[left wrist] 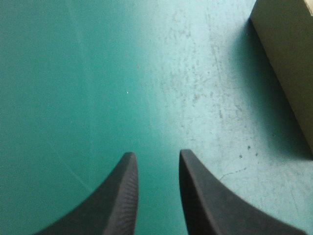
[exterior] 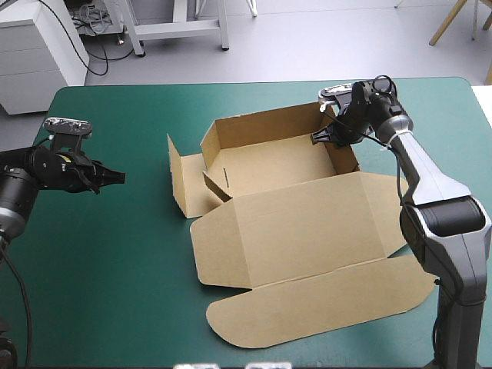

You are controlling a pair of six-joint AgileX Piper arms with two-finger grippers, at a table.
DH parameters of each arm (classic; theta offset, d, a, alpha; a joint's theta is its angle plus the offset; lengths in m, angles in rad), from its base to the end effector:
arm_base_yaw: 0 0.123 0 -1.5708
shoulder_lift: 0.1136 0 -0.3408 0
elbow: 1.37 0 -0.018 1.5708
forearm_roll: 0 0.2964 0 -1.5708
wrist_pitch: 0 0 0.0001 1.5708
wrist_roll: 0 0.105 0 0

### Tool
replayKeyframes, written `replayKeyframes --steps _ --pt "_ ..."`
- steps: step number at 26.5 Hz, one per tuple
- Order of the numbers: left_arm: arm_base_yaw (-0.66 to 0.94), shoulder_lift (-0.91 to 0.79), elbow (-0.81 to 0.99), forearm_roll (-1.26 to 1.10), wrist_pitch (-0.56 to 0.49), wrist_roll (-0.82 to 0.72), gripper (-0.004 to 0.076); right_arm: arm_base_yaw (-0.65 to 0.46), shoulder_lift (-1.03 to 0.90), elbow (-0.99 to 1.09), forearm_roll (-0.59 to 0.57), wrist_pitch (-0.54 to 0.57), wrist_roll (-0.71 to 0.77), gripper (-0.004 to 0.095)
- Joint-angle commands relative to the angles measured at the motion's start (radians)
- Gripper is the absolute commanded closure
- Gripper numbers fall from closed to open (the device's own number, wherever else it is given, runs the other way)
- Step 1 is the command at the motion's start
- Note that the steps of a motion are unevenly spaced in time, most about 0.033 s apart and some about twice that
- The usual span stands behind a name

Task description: Fold the box

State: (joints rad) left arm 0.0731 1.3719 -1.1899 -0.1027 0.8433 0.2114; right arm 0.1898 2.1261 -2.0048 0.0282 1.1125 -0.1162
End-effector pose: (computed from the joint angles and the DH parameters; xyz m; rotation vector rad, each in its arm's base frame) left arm 0.3295 0.0161 0.3681 0.1189 2.4995 -0.0067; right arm 0.5409 0.1066 0.3025 -0.4048 2.6878 0.0595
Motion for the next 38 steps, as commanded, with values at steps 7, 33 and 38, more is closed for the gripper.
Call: replayKeyframes --steps 7,33,38 --pt "-0.001 -0.034 -0.025 -0.008 -0.057 0.004 0.0519 -0.057 -0.103 -0.096 0.124 -0.008 -0.017 0.0927" --pt "0.001 0.153 -0.027 -0.857 -0.087 0.446 0.0519 -0.366 -0.314 -0.086 0.83 0.089 -0.294 0.0927" --pt "-0.001 0.211 -0.027 -1.208 0.025 0.688 0.0519 -0.364 -0.314 -0.043 0.832 0.089 -0.296 0.0927"
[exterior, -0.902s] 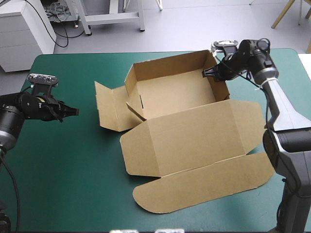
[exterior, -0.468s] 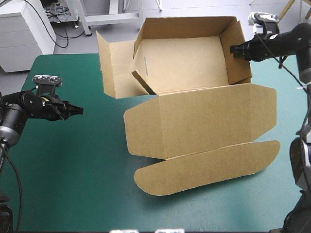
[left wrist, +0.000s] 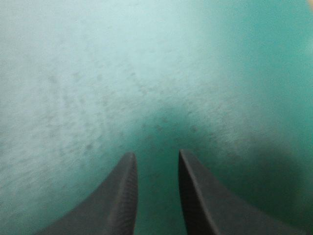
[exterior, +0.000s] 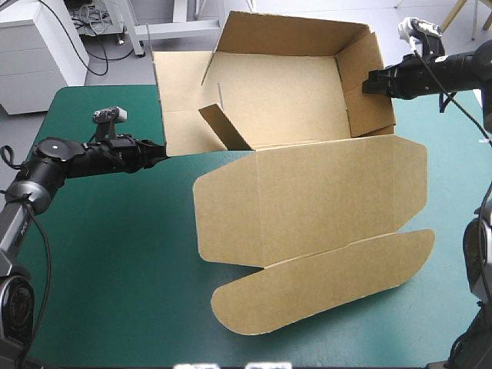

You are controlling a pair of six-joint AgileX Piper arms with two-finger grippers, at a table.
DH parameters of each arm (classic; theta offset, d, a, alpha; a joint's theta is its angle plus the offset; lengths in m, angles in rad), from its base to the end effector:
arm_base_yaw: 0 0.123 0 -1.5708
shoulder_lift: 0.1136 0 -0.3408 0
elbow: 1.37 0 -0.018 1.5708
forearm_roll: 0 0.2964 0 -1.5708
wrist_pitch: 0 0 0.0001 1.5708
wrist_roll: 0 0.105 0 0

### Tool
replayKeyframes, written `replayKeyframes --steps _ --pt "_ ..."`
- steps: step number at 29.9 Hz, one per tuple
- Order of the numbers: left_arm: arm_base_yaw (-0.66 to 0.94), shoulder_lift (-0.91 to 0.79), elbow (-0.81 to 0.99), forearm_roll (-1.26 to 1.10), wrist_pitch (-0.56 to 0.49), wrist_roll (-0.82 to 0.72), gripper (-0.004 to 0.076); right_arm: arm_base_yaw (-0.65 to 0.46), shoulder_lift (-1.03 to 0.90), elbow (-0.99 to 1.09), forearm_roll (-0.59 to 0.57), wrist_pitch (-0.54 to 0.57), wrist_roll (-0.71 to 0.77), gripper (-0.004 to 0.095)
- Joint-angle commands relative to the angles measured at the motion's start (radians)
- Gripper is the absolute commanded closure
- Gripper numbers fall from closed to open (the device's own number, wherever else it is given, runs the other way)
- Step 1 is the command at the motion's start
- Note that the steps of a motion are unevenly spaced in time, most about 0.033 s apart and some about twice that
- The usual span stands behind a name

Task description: Fold the box

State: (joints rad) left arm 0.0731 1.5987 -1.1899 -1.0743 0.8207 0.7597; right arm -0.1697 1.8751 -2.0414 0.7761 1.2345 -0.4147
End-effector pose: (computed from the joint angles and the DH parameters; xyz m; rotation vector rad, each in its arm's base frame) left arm 0.3951 -0.0389 0.3264 0.0950 2.2810 -0.8529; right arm 0.4769 -0.0112 0.4664 -0.2382 2.2640 0.7312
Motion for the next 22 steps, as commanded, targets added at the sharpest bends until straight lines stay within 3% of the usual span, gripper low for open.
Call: replayKeyframes --steps 1,5,11,22 --pt "-0.008 -0.007 -0.027 -0.296 0.072 0.175 0.0518 -0.004 -0.061 0.0 0.084 -0.033 -0.001 0.0927" --pt "-0.042 0.012 -0.033 -0.488 0.114 0.308 0.0442 0.017 -0.054 0.016 0.071 -0.035 -0.006 0.0927" --pt "-0.092 0.024 -0.067 -0.579 0.16 0.319 0.0267 0.045 -0.034 0.027 0.064 -0.059 -0.008 0.0927" --pt "-0.099 0.024 -0.203 -0.595 0.337 0.228 0.0267 0.045 -0.025 0.027 0.016 -0.098 0.003 0.0927"
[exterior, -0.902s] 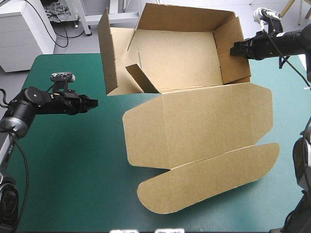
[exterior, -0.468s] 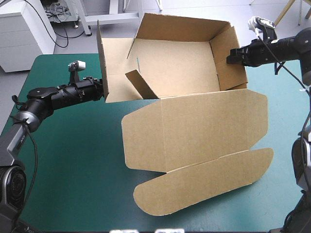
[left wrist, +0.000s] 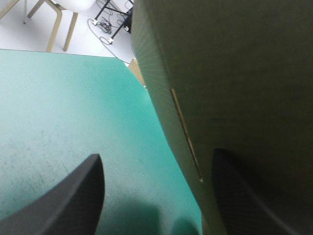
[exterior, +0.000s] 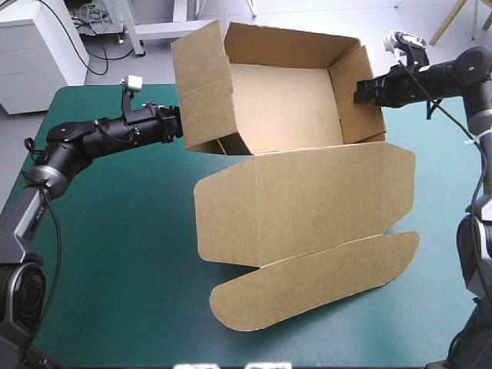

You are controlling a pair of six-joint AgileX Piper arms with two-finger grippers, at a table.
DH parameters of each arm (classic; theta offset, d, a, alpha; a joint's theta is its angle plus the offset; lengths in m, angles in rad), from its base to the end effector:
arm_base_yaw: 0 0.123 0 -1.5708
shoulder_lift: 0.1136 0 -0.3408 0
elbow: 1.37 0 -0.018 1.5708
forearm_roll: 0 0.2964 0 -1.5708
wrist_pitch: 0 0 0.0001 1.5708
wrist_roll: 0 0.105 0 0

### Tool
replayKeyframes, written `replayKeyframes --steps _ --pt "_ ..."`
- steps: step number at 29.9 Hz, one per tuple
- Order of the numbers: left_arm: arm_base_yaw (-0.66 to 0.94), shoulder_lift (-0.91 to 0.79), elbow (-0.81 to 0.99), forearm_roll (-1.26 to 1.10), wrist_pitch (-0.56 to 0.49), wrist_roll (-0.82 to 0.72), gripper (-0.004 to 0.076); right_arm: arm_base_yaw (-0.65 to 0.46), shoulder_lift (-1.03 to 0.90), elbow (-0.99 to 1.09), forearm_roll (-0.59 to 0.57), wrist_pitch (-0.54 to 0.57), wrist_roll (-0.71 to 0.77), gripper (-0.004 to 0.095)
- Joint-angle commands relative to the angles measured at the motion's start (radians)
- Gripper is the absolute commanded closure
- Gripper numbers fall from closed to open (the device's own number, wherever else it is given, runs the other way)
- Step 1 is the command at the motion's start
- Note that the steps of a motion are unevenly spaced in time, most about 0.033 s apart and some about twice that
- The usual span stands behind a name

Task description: Fold the box

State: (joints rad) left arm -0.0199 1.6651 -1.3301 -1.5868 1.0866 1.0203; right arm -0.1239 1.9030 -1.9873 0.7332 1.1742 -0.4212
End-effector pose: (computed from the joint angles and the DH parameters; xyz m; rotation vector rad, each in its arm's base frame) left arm 0.4078 -0.1011 0.3907 0.3169 1.8569 -1.3823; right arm 0.4924 0.0040 0.4348 -0.2409 2.3135 0.7068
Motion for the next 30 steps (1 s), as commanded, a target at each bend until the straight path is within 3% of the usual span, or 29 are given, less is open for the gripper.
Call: replayKeyframes --steps 1,17,30 --pt "-0.006 -0.042 -0.079 -0.081 0.074 -0.043 0.0267 -0.001 -0.053 -0.027 0.059 -0.04 0.01 0.0927" --pt "-0.078 -0.042 -0.313 0.154 0.025 -0.207 0.0265 -0.001 -0.053 -0.027 0.028 -0.054 0.068 0.0925" --pt "-0.168 -0.042 -0.436 0.413 -0.136 -0.351 0.0246 0.006 -0.053 -0.027 -0.02 -0.058 0.117 0.0923"
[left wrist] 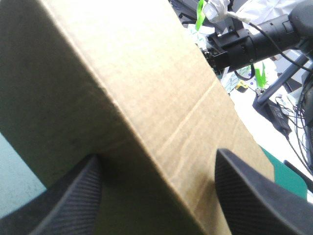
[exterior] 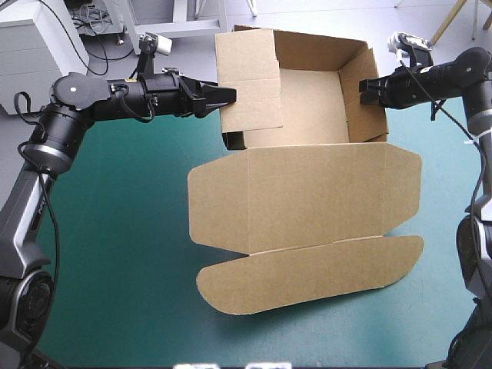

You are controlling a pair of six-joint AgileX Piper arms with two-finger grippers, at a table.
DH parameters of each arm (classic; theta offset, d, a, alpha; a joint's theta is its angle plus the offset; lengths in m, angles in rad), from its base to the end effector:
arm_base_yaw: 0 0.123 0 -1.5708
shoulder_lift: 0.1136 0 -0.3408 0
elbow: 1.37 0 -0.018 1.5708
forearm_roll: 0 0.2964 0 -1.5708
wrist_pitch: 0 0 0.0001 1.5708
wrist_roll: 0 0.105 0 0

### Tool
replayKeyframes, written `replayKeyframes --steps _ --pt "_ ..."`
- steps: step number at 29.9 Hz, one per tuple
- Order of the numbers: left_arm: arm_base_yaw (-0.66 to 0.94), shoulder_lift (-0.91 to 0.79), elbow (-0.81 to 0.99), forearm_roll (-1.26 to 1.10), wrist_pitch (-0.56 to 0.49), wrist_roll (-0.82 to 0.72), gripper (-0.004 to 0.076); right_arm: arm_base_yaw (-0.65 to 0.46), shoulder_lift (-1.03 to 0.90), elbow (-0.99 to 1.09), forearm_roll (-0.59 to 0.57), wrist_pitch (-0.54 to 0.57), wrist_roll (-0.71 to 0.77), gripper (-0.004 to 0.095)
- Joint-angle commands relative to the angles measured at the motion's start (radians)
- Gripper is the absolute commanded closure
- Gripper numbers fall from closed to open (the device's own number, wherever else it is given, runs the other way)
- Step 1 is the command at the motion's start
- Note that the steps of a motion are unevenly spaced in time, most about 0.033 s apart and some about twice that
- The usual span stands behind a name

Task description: Fold the box

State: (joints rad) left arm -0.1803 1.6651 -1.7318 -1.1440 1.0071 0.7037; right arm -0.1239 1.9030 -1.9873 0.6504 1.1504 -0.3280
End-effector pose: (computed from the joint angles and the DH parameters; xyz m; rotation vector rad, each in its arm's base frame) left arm 0.4001 -0.1551 0.4919 0.5939 1.8997 -1.0906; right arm 0.4945 -0.0031 0.4309 -0.1376 2.3570 0.6429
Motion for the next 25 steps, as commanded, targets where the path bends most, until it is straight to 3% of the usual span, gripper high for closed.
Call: replayKeyframes --steps 1,10,20,25 --pt "-0.007 -0.042 -0.035 -0.014 -0.074 -0.049 0.0246 0.011 -0.053 -0.027 0.059 -0.034 0.023 0.0923" --pt "-0.018 -0.011 -0.075 0.224 -0.134 -0.247 0.0247 0.147 -0.053 -0.027 -0.067 -0.139 0.132 0.0919" --pt "-0.018 0.079 -0.267 0.52 0.041 -0.468 0.0247 0.239 -0.053 -0.027 -0.224 -0.197 0.248 0.0919" --pt "-0.018 0.12 -0.327 0.619 0.145 -0.529 0.0252 0.258 -0.051 -0.027 -0.238 -0.232 0.286 0.0919"
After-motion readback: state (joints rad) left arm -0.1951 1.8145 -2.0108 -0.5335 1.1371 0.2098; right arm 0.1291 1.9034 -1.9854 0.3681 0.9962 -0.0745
